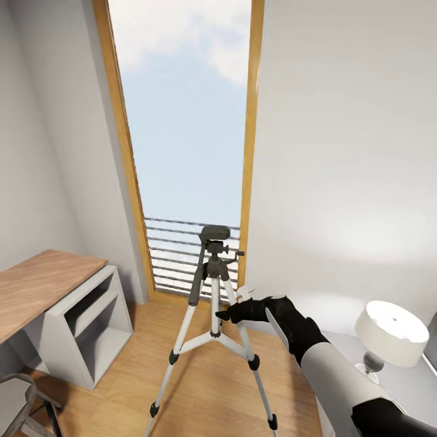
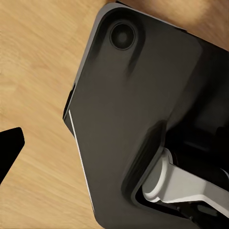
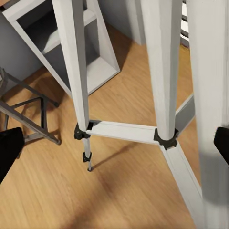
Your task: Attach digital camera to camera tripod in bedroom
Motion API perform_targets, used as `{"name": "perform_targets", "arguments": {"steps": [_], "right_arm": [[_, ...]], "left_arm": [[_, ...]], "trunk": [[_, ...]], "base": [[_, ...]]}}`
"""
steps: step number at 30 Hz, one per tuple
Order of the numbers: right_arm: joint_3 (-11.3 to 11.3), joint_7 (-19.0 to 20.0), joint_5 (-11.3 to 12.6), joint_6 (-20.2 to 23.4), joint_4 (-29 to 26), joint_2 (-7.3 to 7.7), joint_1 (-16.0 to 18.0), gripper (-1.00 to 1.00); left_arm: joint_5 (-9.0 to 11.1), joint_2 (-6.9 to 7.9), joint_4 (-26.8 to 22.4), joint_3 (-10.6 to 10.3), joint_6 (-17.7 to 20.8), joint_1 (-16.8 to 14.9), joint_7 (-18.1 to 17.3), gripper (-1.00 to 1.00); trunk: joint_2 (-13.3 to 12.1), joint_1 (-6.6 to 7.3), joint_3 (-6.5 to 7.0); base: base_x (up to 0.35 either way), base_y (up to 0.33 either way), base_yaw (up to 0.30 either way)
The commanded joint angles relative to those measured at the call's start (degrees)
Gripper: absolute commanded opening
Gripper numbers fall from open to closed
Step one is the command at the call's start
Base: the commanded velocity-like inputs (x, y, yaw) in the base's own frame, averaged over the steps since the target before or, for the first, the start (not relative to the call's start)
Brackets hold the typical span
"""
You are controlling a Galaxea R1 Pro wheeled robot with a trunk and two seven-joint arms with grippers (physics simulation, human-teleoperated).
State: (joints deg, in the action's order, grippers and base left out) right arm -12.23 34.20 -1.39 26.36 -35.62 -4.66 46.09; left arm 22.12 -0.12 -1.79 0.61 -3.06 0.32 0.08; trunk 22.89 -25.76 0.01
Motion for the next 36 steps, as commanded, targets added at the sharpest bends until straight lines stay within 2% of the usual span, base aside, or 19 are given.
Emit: {"name": "perform_targets", "arguments": {"steps": [1,12,36], "right_arm": [[0.01,0.07,-0.16,0.28,-0.05,0.0,-0.01,1.0],[0.01,-2.04,-0.17,-0.11,0.02,0.0,0.01,1.0],[0.01,-9.34,0.37,-5.09,2.05,-0.21,0.0,1.0]], "left_arm": [[0.26,0.0,-0.06,0.03,-0.1,0.03,0.01,1.0],[0.27,0.0,-0.06,0.06,-0.1,0.03,0.01,1.0],[0.26,-0.03,-0.06,0.09,-0.1,0.03,0.01,1.0]], "trunk": [[0.03,-0.02,-0.01],[0.03,-0.02,-0.01],[0.03,-0.02,-0.01]], "base": [[0.0,0.002,0.0],[0.0,0.0,0.0],[0.0,0.0,0.0]]}}
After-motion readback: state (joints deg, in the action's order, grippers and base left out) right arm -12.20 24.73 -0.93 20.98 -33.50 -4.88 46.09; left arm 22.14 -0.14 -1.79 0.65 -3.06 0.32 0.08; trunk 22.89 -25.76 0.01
